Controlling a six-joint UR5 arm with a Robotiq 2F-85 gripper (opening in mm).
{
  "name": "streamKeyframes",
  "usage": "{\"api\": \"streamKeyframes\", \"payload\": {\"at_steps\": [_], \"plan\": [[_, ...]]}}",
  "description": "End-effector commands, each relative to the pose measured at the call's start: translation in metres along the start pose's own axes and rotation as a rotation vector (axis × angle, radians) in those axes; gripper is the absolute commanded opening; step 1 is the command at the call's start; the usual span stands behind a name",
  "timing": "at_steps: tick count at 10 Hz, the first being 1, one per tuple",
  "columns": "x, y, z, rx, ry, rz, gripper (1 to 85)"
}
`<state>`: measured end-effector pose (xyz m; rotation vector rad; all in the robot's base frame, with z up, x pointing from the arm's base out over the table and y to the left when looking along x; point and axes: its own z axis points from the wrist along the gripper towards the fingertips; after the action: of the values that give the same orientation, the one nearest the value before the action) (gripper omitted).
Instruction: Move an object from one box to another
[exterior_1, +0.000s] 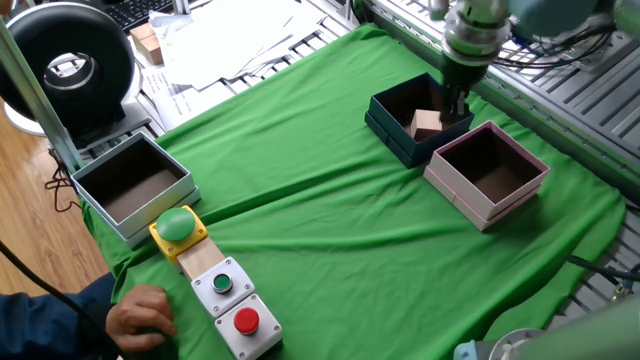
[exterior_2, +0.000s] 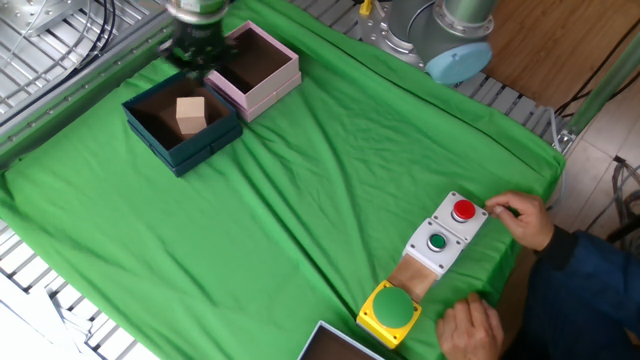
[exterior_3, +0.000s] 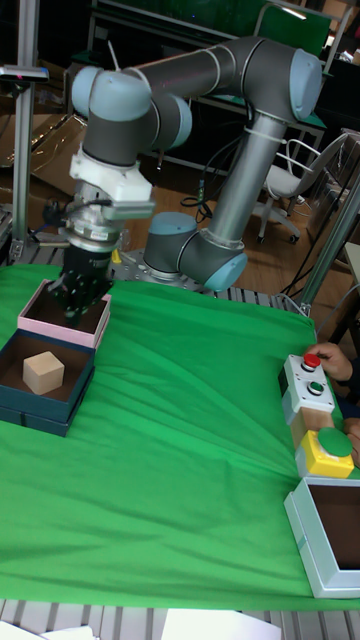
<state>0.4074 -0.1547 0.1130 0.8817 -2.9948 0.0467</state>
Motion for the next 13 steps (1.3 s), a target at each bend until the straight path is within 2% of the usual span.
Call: {"api": "streamKeyframes", "payload": {"at_steps": [1, 2, 3, 4, 5, 6, 7, 9, 13], "plan": [[0.014, 0.033, -0.016, -0.067, 0.053, 0.318, 1.7], [0.011, 0.044, -0.019, -0.075, 0.061, 0.403, 1.7], [0.002, 0.059, -0.025, -0.105, 0.054, 0.479, 1.7], [-0.003, 0.068, -0.033, -0.100, 0.058, 0.524, 1.7], [-0.017, 0.088, -0.044, -0.117, 0.049, 0.596, 1.7], [-0.038, 0.111, -0.053, -0.128, 0.033, 0.685, 1.7], [-0.053, 0.123, -0.055, -0.114, 0.008, 0.728, 1.7], [-0.065, 0.129, -0.046, -0.095, -0.020, 0.730, 1.7], [-0.073, 0.129, -0.042, -0.106, -0.028, 0.713, 1.7]]}}
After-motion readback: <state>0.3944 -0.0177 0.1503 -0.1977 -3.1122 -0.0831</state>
